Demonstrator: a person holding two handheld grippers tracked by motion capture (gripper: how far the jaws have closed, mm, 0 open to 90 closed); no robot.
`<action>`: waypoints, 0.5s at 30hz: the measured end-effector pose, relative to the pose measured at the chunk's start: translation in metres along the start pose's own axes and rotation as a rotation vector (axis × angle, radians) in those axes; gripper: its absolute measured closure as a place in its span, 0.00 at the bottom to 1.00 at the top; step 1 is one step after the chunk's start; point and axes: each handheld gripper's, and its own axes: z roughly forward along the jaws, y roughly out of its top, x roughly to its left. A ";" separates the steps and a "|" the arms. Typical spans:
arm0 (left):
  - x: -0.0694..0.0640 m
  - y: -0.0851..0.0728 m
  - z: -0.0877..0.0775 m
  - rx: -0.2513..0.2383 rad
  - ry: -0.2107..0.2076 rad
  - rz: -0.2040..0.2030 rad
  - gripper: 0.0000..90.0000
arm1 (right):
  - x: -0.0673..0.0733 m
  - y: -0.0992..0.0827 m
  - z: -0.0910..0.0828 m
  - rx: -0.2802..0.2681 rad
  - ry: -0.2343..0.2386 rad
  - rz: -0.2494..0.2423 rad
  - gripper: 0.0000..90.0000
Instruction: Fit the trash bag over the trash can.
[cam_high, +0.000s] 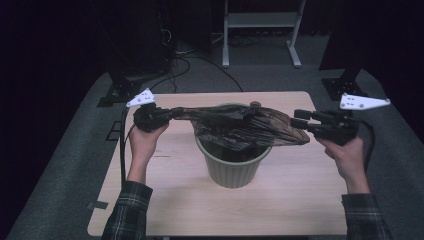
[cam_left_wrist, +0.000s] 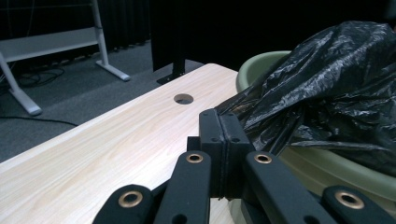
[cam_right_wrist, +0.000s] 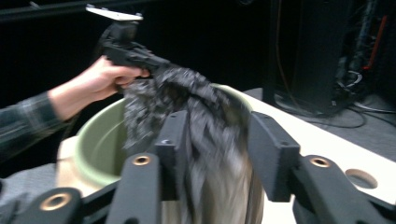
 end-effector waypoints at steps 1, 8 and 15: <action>-0.001 0.000 0.001 -0.001 -0.003 0.003 1.00 | -0.001 0.005 0.007 0.011 -0.015 -0.012 0.60; -0.003 0.002 0.008 -0.003 -0.023 0.006 1.00 | -0.018 0.022 0.063 0.146 -0.068 -0.063 0.64; 0.001 0.003 0.017 0.012 -0.028 -0.004 1.00 | -0.033 0.011 0.093 0.223 -0.064 -0.008 1.00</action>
